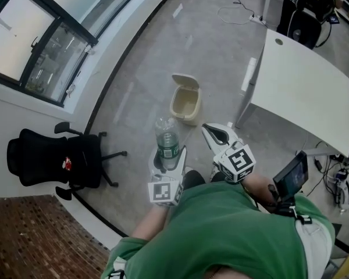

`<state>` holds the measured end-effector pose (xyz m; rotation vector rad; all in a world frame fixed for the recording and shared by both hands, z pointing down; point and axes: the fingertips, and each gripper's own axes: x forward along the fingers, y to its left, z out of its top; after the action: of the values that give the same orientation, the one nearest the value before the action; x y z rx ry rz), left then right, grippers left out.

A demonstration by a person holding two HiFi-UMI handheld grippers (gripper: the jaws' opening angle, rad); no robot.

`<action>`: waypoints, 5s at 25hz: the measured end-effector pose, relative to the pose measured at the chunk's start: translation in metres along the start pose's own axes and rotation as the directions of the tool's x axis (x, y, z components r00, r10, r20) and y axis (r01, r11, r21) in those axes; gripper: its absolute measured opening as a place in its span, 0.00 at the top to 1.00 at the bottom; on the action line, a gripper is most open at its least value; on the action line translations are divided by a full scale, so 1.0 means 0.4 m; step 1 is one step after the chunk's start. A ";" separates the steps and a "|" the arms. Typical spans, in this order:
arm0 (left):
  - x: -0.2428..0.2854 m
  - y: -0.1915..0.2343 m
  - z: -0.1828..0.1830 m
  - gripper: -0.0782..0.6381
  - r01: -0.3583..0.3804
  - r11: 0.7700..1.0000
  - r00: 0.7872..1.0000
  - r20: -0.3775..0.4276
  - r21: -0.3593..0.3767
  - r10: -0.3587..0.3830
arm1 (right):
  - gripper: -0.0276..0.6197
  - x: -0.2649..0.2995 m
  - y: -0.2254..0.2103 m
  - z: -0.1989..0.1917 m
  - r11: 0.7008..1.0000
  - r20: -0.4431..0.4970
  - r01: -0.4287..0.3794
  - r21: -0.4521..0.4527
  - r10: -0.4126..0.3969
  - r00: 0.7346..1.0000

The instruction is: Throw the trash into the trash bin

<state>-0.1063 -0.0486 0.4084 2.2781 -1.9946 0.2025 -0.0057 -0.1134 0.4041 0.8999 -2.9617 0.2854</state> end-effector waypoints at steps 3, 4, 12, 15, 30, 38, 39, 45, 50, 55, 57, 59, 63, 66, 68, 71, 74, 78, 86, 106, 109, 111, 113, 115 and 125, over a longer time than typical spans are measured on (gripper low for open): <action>0.015 0.005 0.004 0.42 -0.008 1.000 1.000 -0.011 -0.001 0.008 | 0.95 0.010 -0.014 0.006 1.000 0.012 0.000 0.007 0.000 1.000; 0.023 0.004 0.003 0.42 -0.004 1.000 1.000 -0.006 0.000 0.004 | 0.95 0.012 -0.020 0.006 1.000 0.012 0.002 0.010 -0.002 1.000; 0.113 0.033 -0.002 0.42 0.022 0.999 1.000 0.002 -0.027 -0.022 | 0.95 0.056 -0.084 0.008 0.999 -0.012 0.039 -0.005 -0.040 0.999; 0.150 0.054 0.005 0.42 0.037 0.999 0.999 0.018 -0.036 -0.036 | 0.95 0.085 -0.106 0.013 0.998 -0.026 0.061 -0.016 -0.061 0.998; 0.335 0.280 -0.019 0.42 0.121 0.990 0.992 0.030 -0.075 -0.119 | 0.95 0.365 -0.164 0.012 0.986 -0.082 0.145 -0.078 -0.151 0.985; 0.366 0.368 -0.071 0.42 0.165 0.983 0.986 -0.013 -0.086 -0.166 | 0.95 0.463 -0.160 -0.027 0.979 -0.123 0.182 -0.095 -0.193 0.973; 0.367 0.374 -0.079 0.42 0.167 0.982 0.985 -0.021 -0.090 -0.169 | 0.95 0.469 -0.161 -0.032 0.978 -0.131 0.184 -0.097 -0.196 0.972; 0.387 0.403 -0.107 0.42 0.176 0.979 0.982 -0.051 -0.102 -0.182 | 0.95 0.512 -0.177 -0.039 0.976 -0.154 0.192 -0.105 -0.206 0.966; 0.407 0.415 -0.125 0.42 0.176 0.980 0.980 -0.075 -0.096 -0.184 | 0.95 0.545 -0.189 -0.048 0.978 -0.165 0.180 -0.103 -0.195 0.967; 0.433 0.421 -0.146 0.42 0.170 0.982 0.979 -0.098 -0.084 -0.178 | 0.95 0.571 -0.208 -0.068 0.982 -0.176 0.162 -0.096 -0.177 0.968; 0.448 0.419 -0.153 0.42 0.166 0.982 0.978 -0.113 -0.084 -0.175 | 0.95 0.577 -0.225 -0.076 0.983 -0.180 0.161 -0.088 -0.175 0.968; 0.465 0.417 -0.170 0.42 0.168 0.983 0.975 -0.133 -0.080 -0.177 | 0.95 0.585 -0.245 -0.087 0.984 -0.186 0.163 -0.078 -0.175 0.967; 0.505 0.411 -0.207 0.42 0.163 0.984 0.968 -0.181 -0.068 -0.172 | 0.95 0.601 -0.286 -0.119 0.986 -0.210 0.156 -0.060 -0.166 0.963; 0.536 0.400 -0.253 0.42 0.164 0.985 0.959 -0.225 -0.060 -0.174 | 0.95 0.609 -0.319 -0.153 0.988 -0.233 0.152 -0.042 -0.157 0.960; 0.556 0.394 -0.288 0.42 0.160 0.985 0.951 -0.258 -0.064 -0.172 | 0.95 0.617 -0.343 -0.177 0.988 -0.251 0.149 -0.030 -0.152 0.956; 0.593 0.389 -0.325 0.42 0.153 0.986 0.939 -0.301 -0.061 -0.165 | 0.95 0.635 -0.383 -0.213 0.990 -0.278 0.141 -0.017 -0.140 0.950; 0.630 0.385 -0.370 0.42 0.147 0.987 0.926 -0.343 -0.058 -0.158 | 0.95 0.655 -0.419 -0.255 0.991 -0.305 0.130 -0.013 -0.128 0.944; 0.678 0.370 -0.446 0.42 0.143 0.988 0.899 -0.412 -0.050 -0.151 | 0.95 0.674 -0.463 -0.325 0.993 -0.346 0.116 0.014 -0.104 0.932; 0.744 0.351 -0.574 0.42 0.142 0.987 0.847 -0.507 -0.077 -0.161 | 0.95 0.713 -0.499 -0.455 0.995 -0.432 0.085 0.052 -0.054 0.900; 0.846 0.353 -0.948 0.42 0.152 0.988 0.705 -0.697 -0.032 -0.131 | 0.95 0.770 -0.567 -0.823 0.996 -0.575 0.017 0.085 0.035 0.817; 0.868 0.354 -1.019 0.42 0.156 0.987 0.680 -0.723 -0.026 -0.126 | 0.95 0.779 -0.585 -0.888 0.996 -0.593 0.011 0.087 0.043 0.804; 0.887 0.355 -1.066 0.42 0.157 0.987 0.664 -0.738 -0.020 -0.121 | 0.95 0.785 -0.599 -0.930 0.996 -0.604 0.007 0.088 0.048 0.796; 0.903 0.353 -1.112 0.42 0.164 0.986 0.646 -0.754 -0.016 -0.119 | 0.95 0.788 -0.611 -0.970 0.996 -0.615 0.003 0.090 0.053 0.787; 0.910 0.347 -1.155 0.42 0.180 0.984 0.623 -0.772 -0.011 -0.122 | 0.95 0.784 -0.616 -1.006 0.995 -0.630 0.001 0.097 0.060 0.775; 0.971 0.357 -1.299 0.41 0.264 0.962 0.530 -0.843 0.068 -0.085 | 0.95 0.796 -0.632 -1.119 0.994 -0.659 0.018 0.110 0.059 0.750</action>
<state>-0.2131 -0.3599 0.9855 1.8406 -1.2353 1.2506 -0.1399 -0.4117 0.9128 0.5954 -2.3006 0.6265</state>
